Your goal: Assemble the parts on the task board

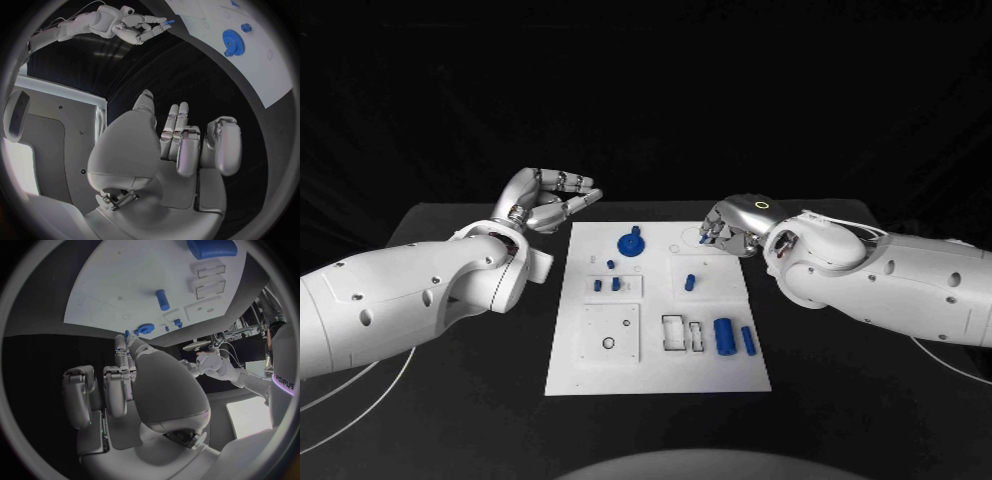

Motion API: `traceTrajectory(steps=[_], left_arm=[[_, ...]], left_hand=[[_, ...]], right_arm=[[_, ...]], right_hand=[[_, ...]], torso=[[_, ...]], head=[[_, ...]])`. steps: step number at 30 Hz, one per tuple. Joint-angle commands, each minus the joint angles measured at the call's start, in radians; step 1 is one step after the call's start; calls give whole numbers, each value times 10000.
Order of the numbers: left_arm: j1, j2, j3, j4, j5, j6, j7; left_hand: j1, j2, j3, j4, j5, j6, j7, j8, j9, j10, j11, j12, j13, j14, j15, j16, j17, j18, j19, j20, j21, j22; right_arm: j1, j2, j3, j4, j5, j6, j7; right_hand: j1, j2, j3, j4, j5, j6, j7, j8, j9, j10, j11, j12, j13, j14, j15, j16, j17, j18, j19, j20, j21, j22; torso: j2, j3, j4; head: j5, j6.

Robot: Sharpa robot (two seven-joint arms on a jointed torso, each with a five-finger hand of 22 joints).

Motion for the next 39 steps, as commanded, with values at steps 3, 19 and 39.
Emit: traceTrajectory(steps=[3,19,39], left_arm=[[6,56,7,-47,37,50,49],[4,247,2,-400,37,116,55],[3,497,-7,-842,37,269,40]], left_hand=[[-24,113,49,14,-49,85,-13,-52,-5,38,-4,-12,-1,1055,23,26,2635,100,192,41,-50,2203],[-12,138,53,12,-50,88,-15,-54,-5,40,-6,-15,-2,1055,21,26,2635,100,193,39,-49,2203],[11,175,59,8,-47,75,-11,-67,-10,24,-4,-27,-7,1055,20,26,2635,107,172,36,-84,2193]], right_arm=[[145,-138,7,446,325,-270,212],[192,628,9,1331,376,326,736],[-357,1757,5,1054,-562,1772,735]], right_hand=[[-44,-3,58,3,24,125,-37,48,148,68,-2,-80,-15,1042,21,41,2629,-69,1046,-22,45,2634],[33,-30,102,-36,37,130,24,14,151,108,54,-195,-16,1042,141,41,2629,-69,1046,62,45,2634],[92,-72,138,-88,52,88,64,-40,143,82,90,-291,-19,1042,180,41,2629,-69,1046,109,45,2634]], torso=[[-17,0,14],[-23,-5,38],[-23,-15,36]], head=[[-5,-9],[255,-70],[629,-321]])
